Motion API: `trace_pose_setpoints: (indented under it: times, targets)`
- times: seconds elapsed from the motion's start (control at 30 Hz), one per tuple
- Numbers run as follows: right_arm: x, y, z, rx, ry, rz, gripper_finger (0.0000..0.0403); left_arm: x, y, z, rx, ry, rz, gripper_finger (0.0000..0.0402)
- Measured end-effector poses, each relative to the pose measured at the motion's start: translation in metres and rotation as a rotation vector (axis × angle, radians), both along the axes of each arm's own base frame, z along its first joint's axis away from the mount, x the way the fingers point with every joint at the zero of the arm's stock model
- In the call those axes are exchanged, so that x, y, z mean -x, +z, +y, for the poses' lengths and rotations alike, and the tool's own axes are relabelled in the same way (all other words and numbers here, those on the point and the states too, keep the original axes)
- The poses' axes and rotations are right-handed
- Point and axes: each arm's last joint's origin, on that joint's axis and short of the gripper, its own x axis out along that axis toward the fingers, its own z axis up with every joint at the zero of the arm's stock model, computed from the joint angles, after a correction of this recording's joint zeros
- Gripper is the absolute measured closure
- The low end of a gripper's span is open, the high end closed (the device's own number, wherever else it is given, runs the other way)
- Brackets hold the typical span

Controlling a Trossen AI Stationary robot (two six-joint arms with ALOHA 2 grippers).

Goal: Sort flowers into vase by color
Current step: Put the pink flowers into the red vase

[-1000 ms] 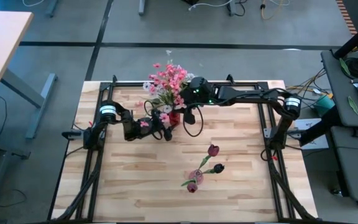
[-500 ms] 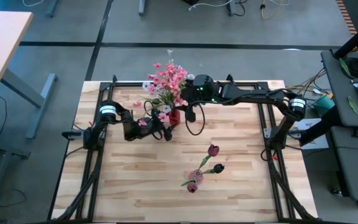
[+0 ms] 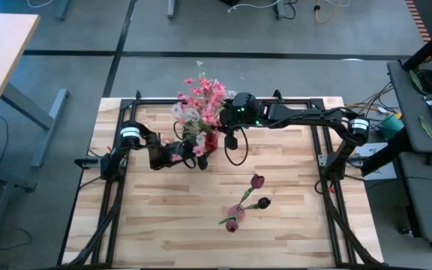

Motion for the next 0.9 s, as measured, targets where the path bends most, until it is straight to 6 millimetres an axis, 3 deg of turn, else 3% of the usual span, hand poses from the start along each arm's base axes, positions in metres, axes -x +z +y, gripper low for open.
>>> trace_pose_setpoints:
  times: [0.3, 0.63, 0.9]
  targets:
    - [0.002, -0.009, 0.001, 0.002, -0.003, -0.004, 0.0390, -0.001, 0.001, -0.002, 0.001, -0.008, -0.008, 0.0092]
    - [0.002, -0.004, 0.001, 0.000, -0.006, -0.015, 0.0385, -0.001, 0.001, -0.002, 0.006, -0.007, -0.010, 0.0092]
    - [0.007, 0.003, 0.003, -0.012, -0.009, -0.016, 0.0286, -0.001, 0.001, -0.002, 0.007, -0.007, -0.011, 0.0092]
